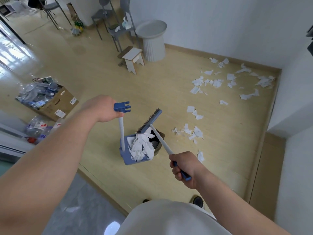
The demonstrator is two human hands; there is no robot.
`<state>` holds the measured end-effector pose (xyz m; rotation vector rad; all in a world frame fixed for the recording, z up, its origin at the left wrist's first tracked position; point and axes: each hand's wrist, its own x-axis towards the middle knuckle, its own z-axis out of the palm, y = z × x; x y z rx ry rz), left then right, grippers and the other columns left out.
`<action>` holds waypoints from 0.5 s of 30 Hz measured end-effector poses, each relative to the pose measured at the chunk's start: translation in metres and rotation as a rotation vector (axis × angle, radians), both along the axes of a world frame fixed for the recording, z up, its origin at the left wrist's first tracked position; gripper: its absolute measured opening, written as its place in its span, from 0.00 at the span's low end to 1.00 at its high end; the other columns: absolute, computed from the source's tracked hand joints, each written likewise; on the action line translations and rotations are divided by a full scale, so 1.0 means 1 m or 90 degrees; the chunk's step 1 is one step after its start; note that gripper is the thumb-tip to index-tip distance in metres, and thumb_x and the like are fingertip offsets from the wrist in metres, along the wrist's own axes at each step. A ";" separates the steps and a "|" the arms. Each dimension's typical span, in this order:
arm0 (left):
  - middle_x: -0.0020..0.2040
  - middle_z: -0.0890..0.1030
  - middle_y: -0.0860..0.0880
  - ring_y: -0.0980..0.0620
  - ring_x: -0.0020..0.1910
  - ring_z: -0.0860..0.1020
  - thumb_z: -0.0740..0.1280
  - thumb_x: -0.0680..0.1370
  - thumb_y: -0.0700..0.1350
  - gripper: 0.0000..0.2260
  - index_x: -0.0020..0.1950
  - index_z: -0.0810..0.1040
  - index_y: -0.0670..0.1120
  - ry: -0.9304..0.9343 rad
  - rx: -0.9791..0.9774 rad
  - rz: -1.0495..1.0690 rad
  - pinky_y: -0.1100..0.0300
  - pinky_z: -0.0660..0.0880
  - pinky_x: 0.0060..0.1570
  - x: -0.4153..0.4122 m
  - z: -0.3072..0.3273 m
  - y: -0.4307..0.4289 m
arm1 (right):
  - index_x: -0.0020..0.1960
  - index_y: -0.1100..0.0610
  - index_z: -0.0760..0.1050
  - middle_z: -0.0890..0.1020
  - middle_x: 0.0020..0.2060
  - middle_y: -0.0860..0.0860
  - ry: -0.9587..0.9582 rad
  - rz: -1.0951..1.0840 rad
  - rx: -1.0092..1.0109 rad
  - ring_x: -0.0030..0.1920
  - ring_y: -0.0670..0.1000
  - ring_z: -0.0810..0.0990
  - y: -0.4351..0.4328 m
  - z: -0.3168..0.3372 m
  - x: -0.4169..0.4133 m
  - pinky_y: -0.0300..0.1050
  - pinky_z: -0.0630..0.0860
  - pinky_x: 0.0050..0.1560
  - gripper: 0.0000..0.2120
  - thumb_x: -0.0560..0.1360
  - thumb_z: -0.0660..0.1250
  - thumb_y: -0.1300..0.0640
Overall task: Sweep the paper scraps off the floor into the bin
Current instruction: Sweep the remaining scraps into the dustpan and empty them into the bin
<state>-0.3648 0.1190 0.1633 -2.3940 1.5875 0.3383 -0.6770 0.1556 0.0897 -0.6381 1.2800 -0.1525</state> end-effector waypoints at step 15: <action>0.35 0.77 0.49 0.50 0.35 0.77 0.68 0.75 0.62 0.18 0.37 0.74 0.49 -0.001 -0.005 0.019 0.58 0.71 0.36 0.008 -0.011 0.000 | 0.44 0.61 0.72 0.71 0.33 0.54 0.112 0.143 -0.104 0.23 0.49 0.65 -0.008 -0.023 0.000 0.39 0.61 0.25 0.06 0.78 0.61 0.59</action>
